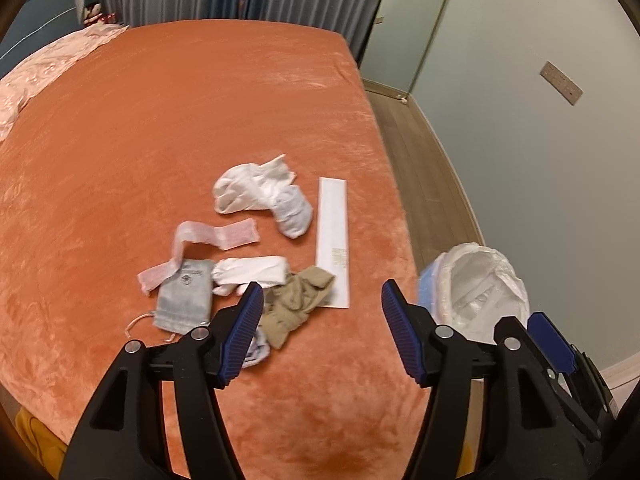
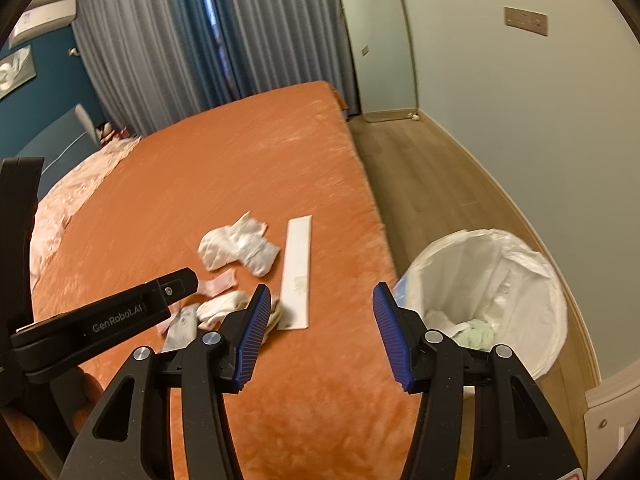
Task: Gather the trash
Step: 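Move both tools back over the remaining socks and pouch, then grasp the grey pouch with the left tool while the right grasps the grey sock, then carry pouch and sock to the trash bin and open both tools, then move both tools back over the beige sock and pink ribbon on the bed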
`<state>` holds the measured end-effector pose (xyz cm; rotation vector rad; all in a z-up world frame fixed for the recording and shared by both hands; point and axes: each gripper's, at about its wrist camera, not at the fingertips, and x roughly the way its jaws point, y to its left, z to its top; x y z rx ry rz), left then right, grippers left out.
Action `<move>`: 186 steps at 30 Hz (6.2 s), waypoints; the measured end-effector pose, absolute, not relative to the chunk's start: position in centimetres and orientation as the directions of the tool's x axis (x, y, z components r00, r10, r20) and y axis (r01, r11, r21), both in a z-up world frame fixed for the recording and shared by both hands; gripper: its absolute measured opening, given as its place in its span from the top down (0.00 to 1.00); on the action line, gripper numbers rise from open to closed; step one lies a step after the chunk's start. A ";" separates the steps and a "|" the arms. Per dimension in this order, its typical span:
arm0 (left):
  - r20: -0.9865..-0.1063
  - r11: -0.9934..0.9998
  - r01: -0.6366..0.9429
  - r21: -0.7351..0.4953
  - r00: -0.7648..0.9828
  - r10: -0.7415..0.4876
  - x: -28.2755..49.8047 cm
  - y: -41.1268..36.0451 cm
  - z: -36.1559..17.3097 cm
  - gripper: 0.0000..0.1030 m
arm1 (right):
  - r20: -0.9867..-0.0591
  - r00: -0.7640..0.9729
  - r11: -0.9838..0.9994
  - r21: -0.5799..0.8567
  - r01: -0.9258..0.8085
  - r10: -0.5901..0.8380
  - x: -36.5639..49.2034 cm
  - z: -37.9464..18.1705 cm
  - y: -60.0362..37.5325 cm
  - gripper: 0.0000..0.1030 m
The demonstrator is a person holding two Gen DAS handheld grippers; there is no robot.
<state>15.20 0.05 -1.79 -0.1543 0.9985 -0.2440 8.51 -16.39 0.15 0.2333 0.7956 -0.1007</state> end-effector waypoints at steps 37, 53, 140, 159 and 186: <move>-0.926 0.964 -0.161 -0.212 0.349 -0.145 17.8 16.8 -14.5 0.18 | -0.882 0.436 0.982 0.189 -0.023 0.180 14.6 -14.5 -0.5 0.51; -0.944 0.964 -0.068 -0.256 0.232 -0.234 21.8 11.6 -19.5 0.28 | -0.903 0.368 0.971 0.239 0.005 0.220 16.2 -17.4 -1.5 0.77; -0.743 0.864 0.459 -0.208 0.500 -0.445 13.1 -21.9 1.0 0.36 | -0.652 0.732 0.834 0.280 0.476 -0.198 3.7 0.0 -35.4 0.54; -0.724 0.939 0.240 -0.246 0.599 -0.343 13.5 -9.9 2.8 0.36 | -0.624 0.774 0.911 0.250 0.329 -0.108 5.7 2.6 -27.2 0.43; -0.717 0.969 -0.046 -0.242 0.681 -0.146 13.4 6.8 2.5 0.36 | -0.654 0.754 0.977 0.193 0.096 0.055 8.8 2.5 -12.8 0.40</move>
